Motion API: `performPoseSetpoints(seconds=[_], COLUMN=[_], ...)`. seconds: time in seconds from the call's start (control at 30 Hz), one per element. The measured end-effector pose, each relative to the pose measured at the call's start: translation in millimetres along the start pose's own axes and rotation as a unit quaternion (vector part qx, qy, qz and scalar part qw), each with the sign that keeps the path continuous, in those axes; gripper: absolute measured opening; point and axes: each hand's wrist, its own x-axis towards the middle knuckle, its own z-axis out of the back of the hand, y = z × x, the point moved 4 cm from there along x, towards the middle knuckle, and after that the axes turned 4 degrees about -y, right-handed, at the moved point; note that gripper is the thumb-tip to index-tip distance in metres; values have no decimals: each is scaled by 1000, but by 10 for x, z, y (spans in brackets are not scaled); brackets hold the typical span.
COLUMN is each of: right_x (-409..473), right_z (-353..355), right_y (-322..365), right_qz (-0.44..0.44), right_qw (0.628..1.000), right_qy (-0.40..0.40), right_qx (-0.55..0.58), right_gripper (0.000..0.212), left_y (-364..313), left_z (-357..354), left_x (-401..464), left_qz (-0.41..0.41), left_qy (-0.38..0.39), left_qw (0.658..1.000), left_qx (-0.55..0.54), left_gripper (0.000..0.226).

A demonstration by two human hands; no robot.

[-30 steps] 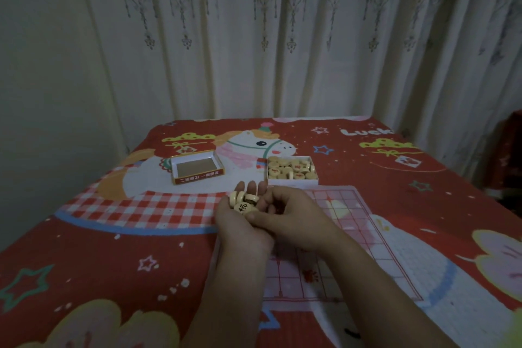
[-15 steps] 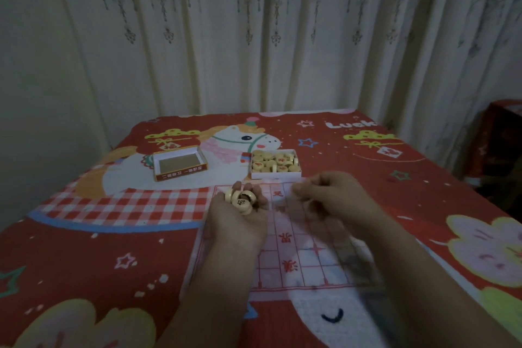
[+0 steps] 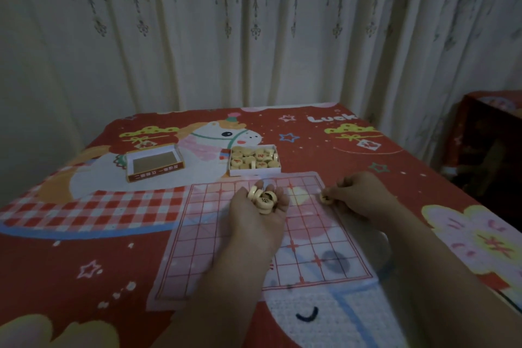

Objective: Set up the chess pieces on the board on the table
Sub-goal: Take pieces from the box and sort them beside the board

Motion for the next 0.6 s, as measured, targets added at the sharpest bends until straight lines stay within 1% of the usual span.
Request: performPoseSetpoints(seconds=[0.2, 0.27, 0.33, 0.37, 0.43, 0.5, 0.6], right_x=[13, 19, 11, -10, -106, -243, -405], right_z=[-23, -29, -32, -42, -87, -187, -428], right_y=[-19, -24, -1, 31, 136, 292, 455], right_qz=[12, 27, 61, 85, 135, 187, 254], right_qw=[999, 997, 995, 993, 988, 976, 963], right_qy=[-8, -21, -48, -62, -73, -54, -12], right_qx=[-40, -63, -65, -49, 27, 93, 91], right_gripper=[29, 26, 24, 23, 22, 19, 6], left_y=[-42, -50, -64, -69, -71, -68, -57], left_z=[-21, -27, -33, -35, -42, -51, -50], left_x=[-64, -75, -73, -70, -75, -80, -59], left_qz=[-9, -10, -8, -7, -8, -14, -16], left_qy=[23, 33, 40, 43, 45, 40, 38], left_qw=[999, 999, 998, 998, 998, 999, 999], left_qx=[-25, -30, -38, -41, -41, -33, -25], left_gripper=[41, 39, 39, 39, 39, 39, 39])
